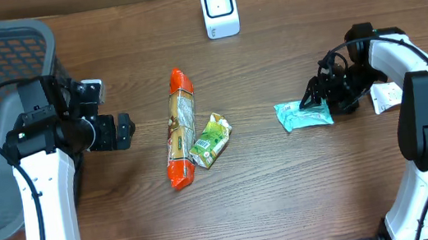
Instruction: Scan the item barcode
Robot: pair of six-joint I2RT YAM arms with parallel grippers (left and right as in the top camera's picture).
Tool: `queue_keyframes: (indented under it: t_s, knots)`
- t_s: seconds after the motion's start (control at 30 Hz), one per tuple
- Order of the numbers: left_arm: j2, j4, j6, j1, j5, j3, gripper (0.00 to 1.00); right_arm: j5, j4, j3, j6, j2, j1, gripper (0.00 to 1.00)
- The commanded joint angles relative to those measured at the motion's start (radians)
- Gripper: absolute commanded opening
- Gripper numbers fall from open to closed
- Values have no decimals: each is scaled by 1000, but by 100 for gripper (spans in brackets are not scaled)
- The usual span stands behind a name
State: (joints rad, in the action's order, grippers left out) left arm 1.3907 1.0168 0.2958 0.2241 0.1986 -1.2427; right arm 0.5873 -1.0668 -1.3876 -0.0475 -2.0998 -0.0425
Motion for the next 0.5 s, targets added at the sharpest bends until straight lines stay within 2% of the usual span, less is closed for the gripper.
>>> queue_keyframes:
  t_s: [0.0,0.07,0.17,0.23,0.47]
  knots:
    - [3,0,19,-4,11,-18,99,44,53,61,26,-19,3,57]
    - [3,0,19,-4,11,-18,100,44,78,74,46,-19,3,43]
    - [3,0,19,-4,11,-18,100,44,116,85,48,-19,3,16]
    - [3,0,19,-4,11,-18,100,45,130,85,48,-19,3,4]
    - [3,0,19,-4,11,-18,100,212,123,48,-19,26,3,4]
